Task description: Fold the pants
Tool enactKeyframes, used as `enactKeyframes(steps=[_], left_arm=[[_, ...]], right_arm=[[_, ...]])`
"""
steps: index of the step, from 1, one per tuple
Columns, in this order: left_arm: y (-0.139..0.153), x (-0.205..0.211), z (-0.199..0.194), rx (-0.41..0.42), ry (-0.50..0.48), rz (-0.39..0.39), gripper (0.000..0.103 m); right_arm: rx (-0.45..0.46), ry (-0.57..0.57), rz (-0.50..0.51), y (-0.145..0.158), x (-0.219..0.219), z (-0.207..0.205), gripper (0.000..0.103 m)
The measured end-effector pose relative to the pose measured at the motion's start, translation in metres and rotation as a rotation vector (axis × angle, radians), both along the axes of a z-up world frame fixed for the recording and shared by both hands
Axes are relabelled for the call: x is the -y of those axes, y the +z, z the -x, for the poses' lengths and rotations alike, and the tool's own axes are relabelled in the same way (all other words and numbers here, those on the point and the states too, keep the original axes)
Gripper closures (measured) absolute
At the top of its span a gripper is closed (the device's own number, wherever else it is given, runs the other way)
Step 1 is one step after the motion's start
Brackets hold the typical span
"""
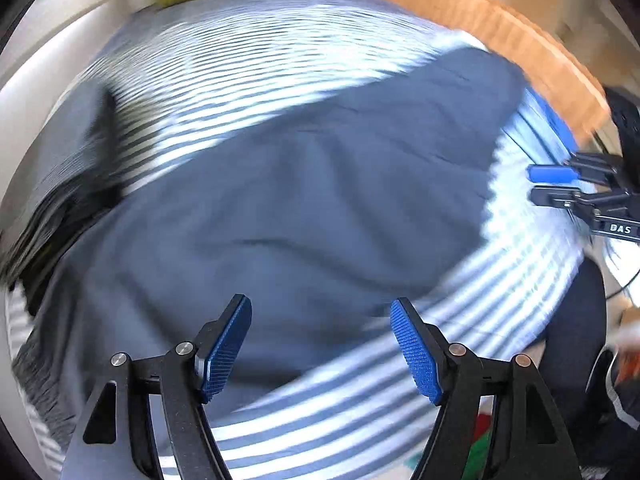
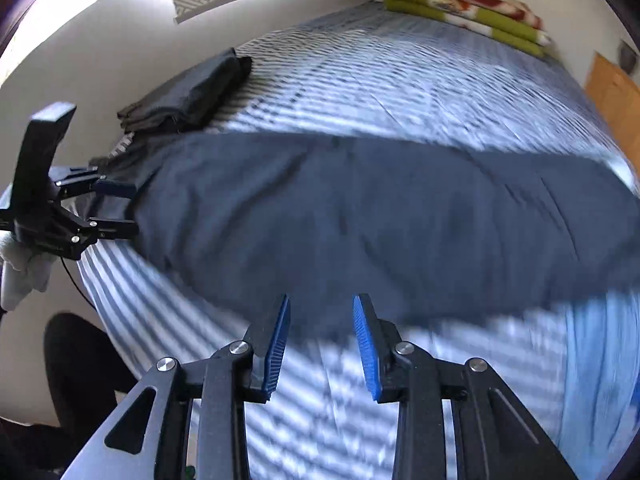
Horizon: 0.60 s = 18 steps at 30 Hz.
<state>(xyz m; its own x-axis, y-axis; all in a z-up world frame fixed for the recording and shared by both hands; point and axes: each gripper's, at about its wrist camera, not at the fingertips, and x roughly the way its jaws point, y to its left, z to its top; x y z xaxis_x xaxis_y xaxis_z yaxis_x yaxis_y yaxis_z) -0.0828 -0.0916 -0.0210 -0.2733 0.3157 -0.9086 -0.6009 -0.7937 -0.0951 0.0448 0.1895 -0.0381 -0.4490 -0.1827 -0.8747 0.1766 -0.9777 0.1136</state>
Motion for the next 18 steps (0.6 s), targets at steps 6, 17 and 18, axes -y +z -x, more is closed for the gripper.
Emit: enactKeyframes(steps=[6, 17, 18], left_arm=[[-0.025, -0.122, -0.034, -0.117, -0.219, 0.155, 0.028], [-0.074, -0.186, -0.02, -0.152, -0.344, 0.399, 0.095], [-0.074, -0.185, -0.014, -0.141, -0.336, 0.398, 0.097]], right_arm=[[-0.003, -0.204, 0.146, -0.025, -0.041, -0.056, 0.073], [0.043, -0.327, 0.365, -0.066, -0.097, -0.071, 0.073], [0.052, -0.324, 0.375, -0.067, -0.099, -0.067, 0.073]])
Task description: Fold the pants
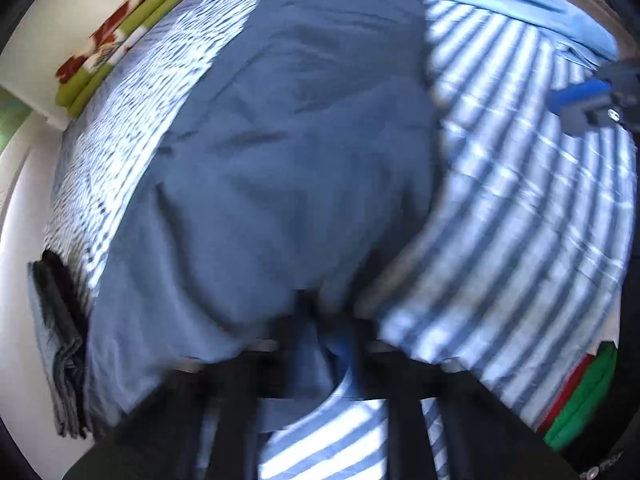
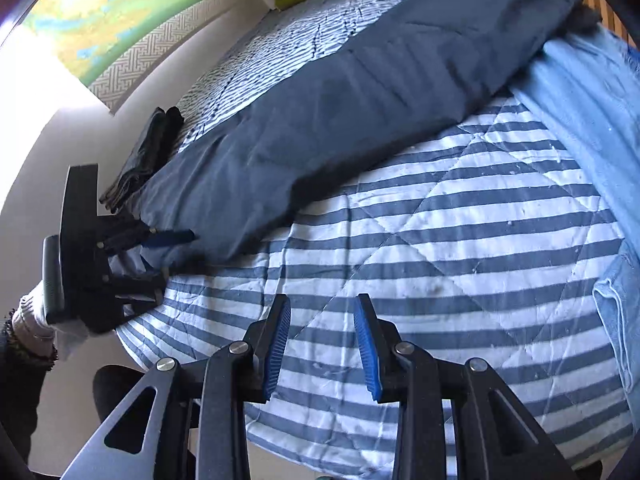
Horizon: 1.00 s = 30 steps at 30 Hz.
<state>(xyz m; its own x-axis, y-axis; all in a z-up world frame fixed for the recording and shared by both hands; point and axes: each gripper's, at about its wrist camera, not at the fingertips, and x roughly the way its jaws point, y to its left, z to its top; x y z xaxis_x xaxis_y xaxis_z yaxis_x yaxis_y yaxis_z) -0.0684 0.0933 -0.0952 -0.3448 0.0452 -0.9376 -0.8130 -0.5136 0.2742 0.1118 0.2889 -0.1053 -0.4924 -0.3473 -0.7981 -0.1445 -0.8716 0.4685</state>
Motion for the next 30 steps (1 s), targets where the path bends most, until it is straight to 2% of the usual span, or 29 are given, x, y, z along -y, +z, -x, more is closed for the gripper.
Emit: enactKeyframes(steps=[2, 5, 8, 13, 14, 16, 17, 18, 19, 20, 22, 25, 28, 30], left_arm=[[0.012, 0.009, 0.017, 0.088, 0.058, -0.075, 0.099], [0.029, 0.021, 0.038, 0.15, 0.123, -0.158, 0.099], [0.04, 0.032, 0.064, 0.267, 0.196, -0.253, 0.099], [0.042, 0.051, 0.099, 0.326, 0.291, -0.322, 0.099], [0.043, 0.055, 0.106, 0.336, 0.309, -0.339, 0.099], [0.039, 0.063, 0.117, 0.366, 0.335, -0.361, 0.096], [0.037, 0.067, 0.122, 0.362, 0.356, -0.361, 0.091], [0.035, 0.069, 0.125, 0.361, 0.37, -0.358, 0.077], [0.034, 0.074, 0.128, 0.363, 0.389, -0.356, 0.067], [0.035, 0.076, 0.128, 0.356, 0.402, -0.356, 0.05], [0.041, 0.086, 0.123, 0.326, 0.405, -0.368, 0.047], [0.054, 0.095, 0.107, 0.229, 0.421, -0.344, 0.046], [0.073, 0.093, 0.059, 0.147, 0.343, -0.349, 0.046], [0.072, 0.086, 0.038, 0.14, 0.309, -0.341, 0.046]], right_arm=[[0.002, 0.008, 0.006, 0.001, -0.001, 0.008, 0.073], [-0.027, 0.054, 0.013, 0.011, 0.003, 0.029, 0.073], [-0.063, 0.155, 0.07, 0.017, 0.013, 0.055, 0.073], [-0.096, 0.373, 0.157, 0.017, 0.052, 0.107, 0.073], [-0.095, 0.401, 0.162, 0.014, 0.06, 0.116, 0.073], [-0.088, 0.385, 0.15, 0.006, 0.068, 0.138, 0.073], [-0.082, 0.364, 0.162, 0.001, 0.067, 0.147, 0.073], [-0.069, 0.34, 0.225, -0.007, 0.064, 0.16, 0.073], [-0.06, 0.324, 0.266, -0.011, 0.062, 0.168, 0.073], [-0.053, 0.302, 0.288, -0.014, 0.06, 0.177, 0.073], [-0.055, 0.284, 0.263, -0.011, 0.063, 0.19, 0.073], [-0.06, 0.295, 0.248, -0.007, 0.069, 0.197, 0.073], [-0.055, 0.313, 0.22, -0.006, 0.081, 0.196, 0.073], [-0.049, 0.319, 0.208, -0.008, 0.086, 0.193, 0.073]])
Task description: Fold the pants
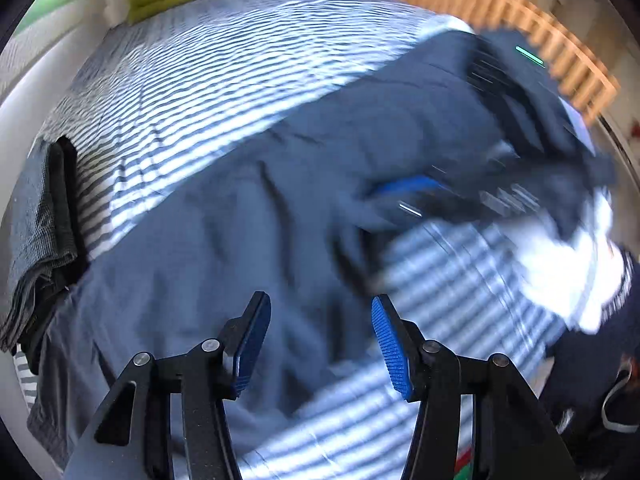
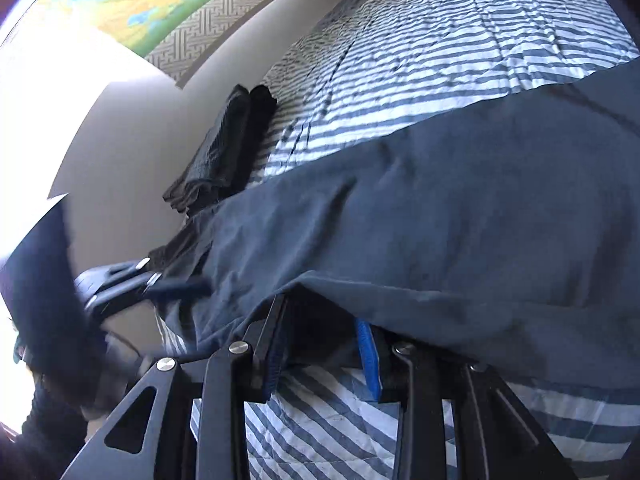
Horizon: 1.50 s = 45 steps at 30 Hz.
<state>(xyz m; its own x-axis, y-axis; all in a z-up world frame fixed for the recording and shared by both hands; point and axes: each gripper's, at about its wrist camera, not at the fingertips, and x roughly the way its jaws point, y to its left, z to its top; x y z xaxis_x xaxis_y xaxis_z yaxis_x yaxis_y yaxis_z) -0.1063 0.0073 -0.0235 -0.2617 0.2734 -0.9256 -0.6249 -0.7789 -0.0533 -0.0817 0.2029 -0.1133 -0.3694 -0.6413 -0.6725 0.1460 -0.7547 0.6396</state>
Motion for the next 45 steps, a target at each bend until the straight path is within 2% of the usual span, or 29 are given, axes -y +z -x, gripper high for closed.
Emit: enactKeyframes(steps=[3, 7, 8, 9, 10, 12, 17, 23, 26, 28, 30, 32, 33, 35, 37, 39, 42, 44, 45], left_arm=[[-0.017, -0.013, -0.02, -0.017, -0.005, 0.071, 0.046], [-0.056, -0.033, -0.011, -0.043, -0.002, 0.169, 0.046], [-0.065, -0.039, -0.009, -0.063, -0.021, 0.215, 0.054], [-0.072, -0.043, -0.007, -0.069, -0.034, 0.249, 0.081], [-0.081, -0.042, -0.001, -0.053, -0.025, 0.278, 0.094], [-0.075, -0.034, 0.004, -0.021, 0.0, 0.233, 0.098], [-0.02, 0.001, 0.011, 0.071, 0.075, 0.047, 0.098], [0.025, 0.025, 0.016, 0.153, 0.097, -0.059, 0.098], [0.035, 0.027, 0.007, 0.189, 0.08, -0.084, 0.098], [0.027, 0.017, -0.009, 0.242, 0.022, -0.068, 0.098], [0.012, 0.008, -0.023, 0.271, -0.015, -0.034, 0.097], [-0.017, -0.004, -0.036, 0.322, -0.047, 0.038, 0.096], [-0.025, -0.007, -0.039, 0.33, -0.052, 0.057, 0.092], [-0.036, -0.011, -0.044, 0.387, -0.066, 0.054, 0.087], [-0.03, -0.011, -0.042, 0.388, -0.064, 0.028, 0.08], [-0.016, -0.007, -0.033, 0.36, -0.056, -0.012, 0.063], [0.005, 0.005, -0.007, 0.242, -0.026, 0.009, 0.051], [0.012, 0.019, 0.026, 0.193, 0.04, 0.012, 0.047], [0.013, 0.024, 0.042, 0.15, 0.066, 0.037, 0.04]], right_arm=[[0.026, -0.016, 0.015, -0.006, 0.001, 0.003, 0.073], [0.035, -0.056, 0.044, -0.005, -0.005, 0.004, 0.073], [0.03, -0.063, 0.045, -0.003, -0.007, 0.004, 0.073], [0.022, -0.067, 0.045, 0.0, -0.009, 0.003, 0.073], [0.013, -0.07, 0.044, 0.004, -0.01, 0.002, 0.073], [-0.004, -0.068, 0.05, 0.01, -0.012, 0.0, 0.073], [-0.021, -0.06, 0.096, 0.023, -0.017, -0.003, 0.073], [-0.092, 0.027, 0.153, 0.046, -0.015, -0.028, 0.073], [-0.107, 0.081, 0.135, 0.05, -0.002, -0.042, 0.073], [-0.097, 0.082, 0.106, 0.046, 0.006, -0.045, 0.073], [-0.106, 0.057, 0.046, 0.043, 0.01, -0.043, 0.073], [-0.079, 0.041, 0.036, 0.035, 0.01, -0.037, 0.073], [-0.066, 0.035, 0.037, 0.031, 0.009, -0.035, 0.073], [-0.045, 0.028, 0.034, 0.026, 0.007, -0.032, 0.073], [-0.034, 0.032, 0.035, 0.022, 0.005, -0.033, 0.073], [-0.029, 0.051, 0.046, 0.019, 0.002, -0.037, 0.073], [-0.029, 0.091, 0.067, 0.017, 0.003, -0.05, 0.073], [-0.023, 0.108, 0.075, 0.014, 0.006, -0.058, 0.073], [-0.014, 0.124, 0.089, 0.01, 0.01, -0.062, 0.073]])
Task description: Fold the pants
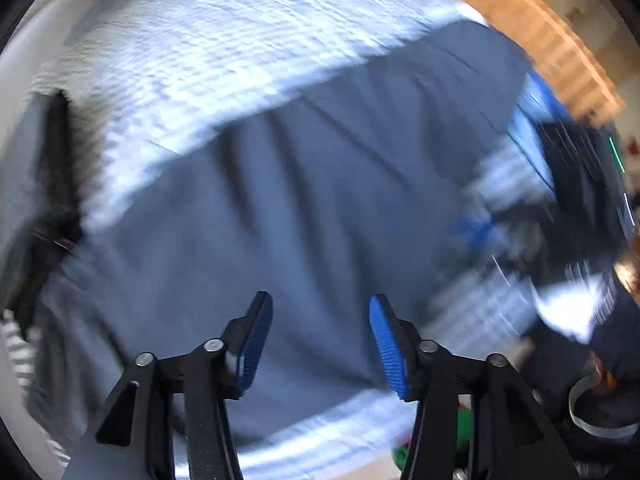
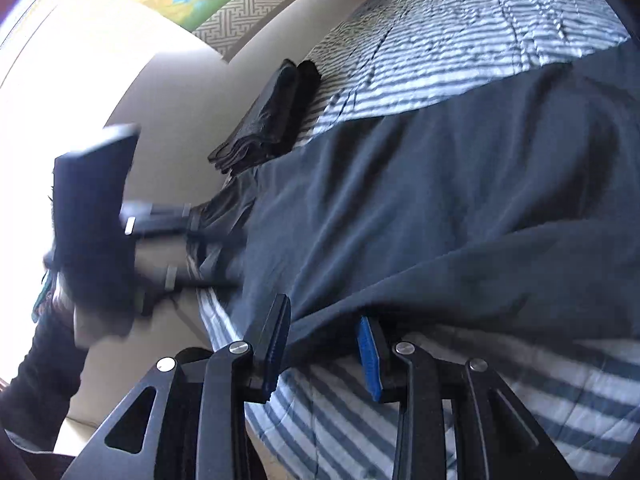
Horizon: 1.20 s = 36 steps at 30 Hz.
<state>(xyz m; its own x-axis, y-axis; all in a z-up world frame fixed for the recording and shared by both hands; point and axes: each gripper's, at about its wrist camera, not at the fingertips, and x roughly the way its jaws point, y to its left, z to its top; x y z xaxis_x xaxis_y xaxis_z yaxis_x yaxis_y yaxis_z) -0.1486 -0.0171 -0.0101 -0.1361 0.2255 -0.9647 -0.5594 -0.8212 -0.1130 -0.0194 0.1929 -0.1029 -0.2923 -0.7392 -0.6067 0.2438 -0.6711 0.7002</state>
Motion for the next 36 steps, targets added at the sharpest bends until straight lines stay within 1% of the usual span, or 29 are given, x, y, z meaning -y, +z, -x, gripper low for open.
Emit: enactKeyframes(steps=[1, 2, 4, 5, 8, 9, 10, 11, 12, 13, 14, 15, 19, 22, 25, 27, 28, 30, 32, 33, 35, 36], left_arm=[[-0.001, 0.003, 0.019, -0.06, 0.014, 0.059, 0.036], [-0.004, 0.008, 0.036, -0.089, 0.044, 0.086, 0.035], [-0.011, 0.014, 0.066, -0.073, 0.096, 0.065, 0.035], [-0.017, 0.015, 0.08, -0.081, 0.112, 0.069, 0.035], [-0.034, 0.007, 0.096, -0.094, 0.081, 0.102, 0.035], [-0.039, 0.007, 0.098, -0.086, 0.047, 0.094, 0.035], [-0.043, 0.009, 0.102, -0.066, 0.055, 0.077, 0.035], [-0.046, 0.01, 0.103, -0.055, 0.07, 0.061, 0.041], [-0.047, 0.012, 0.107, -0.051, 0.076, 0.057, 0.061], [-0.047, 0.014, 0.109, -0.047, 0.082, 0.066, 0.074], [-0.05, 0.016, 0.108, -0.046, 0.083, 0.074, 0.096], [-0.051, 0.018, 0.105, -0.047, 0.077, 0.083, 0.102], [-0.046, 0.016, 0.098, -0.103, 0.024, 0.125, 0.102], [-0.041, 0.019, 0.106, -0.141, 0.054, 0.138, 0.103], [-0.038, 0.022, 0.117, -0.191, 0.103, 0.176, 0.103], [-0.044, 0.024, 0.128, -0.189, 0.119, 0.194, 0.102], [-0.048, 0.023, 0.131, -0.197, 0.116, 0.223, 0.102], [-0.055, 0.021, 0.136, -0.181, 0.109, 0.214, 0.102], [-0.061, 0.021, 0.14, -0.2, 0.122, 0.255, 0.102], [-0.063, 0.021, 0.143, -0.193, 0.128, 0.253, 0.102], [-0.068, 0.022, 0.149, -0.198, 0.153, 0.277, 0.102], [-0.07, 0.022, 0.152, -0.186, 0.158, 0.259, 0.102]], right_arm=[[0.008, 0.009, 0.006, -0.003, 0.003, 0.0, 0.073], [0.017, 0.02, 0.006, -0.006, 0.009, -0.002, 0.073], [0.03, 0.055, 0.007, -0.013, 0.019, -0.003, 0.073], [0.037, 0.075, 0.008, -0.015, 0.026, -0.004, 0.073], [0.056, 0.115, 0.012, -0.022, 0.041, -0.004, 0.073], [0.063, 0.123, 0.015, -0.024, 0.044, -0.004, 0.073], [0.073, 0.133, 0.022, -0.027, 0.047, -0.004, 0.073], [0.08, 0.144, 0.03, -0.029, 0.05, -0.004, 0.073], [0.087, 0.154, 0.03, -0.031, 0.052, -0.003, 0.073], [0.089, 0.159, 0.026, -0.033, 0.052, -0.006, 0.073], [0.095, 0.164, 0.026, -0.034, 0.052, -0.006, 0.073], [0.101, 0.168, 0.03, -0.037, 0.052, -0.006, 0.073], [0.129, 0.145, 0.051, -0.044, 0.048, -0.003, 0.073], [0.11, 0.139, 0.046, -0.042, 0.049, -0.002, 0.073], [0.095, 0.137, 0.046, -0.039, 0.051, -0.003, 0.069], [0.076, 0.134, 0.044, -0.036, 0.052, -0.003, 0.066], [0.061, 0.123, 0.029, -0.034, 0.052, -0.003, 0.066], [0.032, 0.107, 0.008, -0.029, 0.053, -0.001, 0.065], [0.001, 0.106, 0.003, -0.024, 0.055, 0.002, 0.065], [-0.014, 0.107, 0.004, -0.02, 0.057, 0.003, 0.064], [-0.042, 0.104, 0.013, -0.013, 0.059, 0.003, 0.063], [-0.057, 0.118, 0.021, -0.009, 0.062, 0.003, 0.06]])
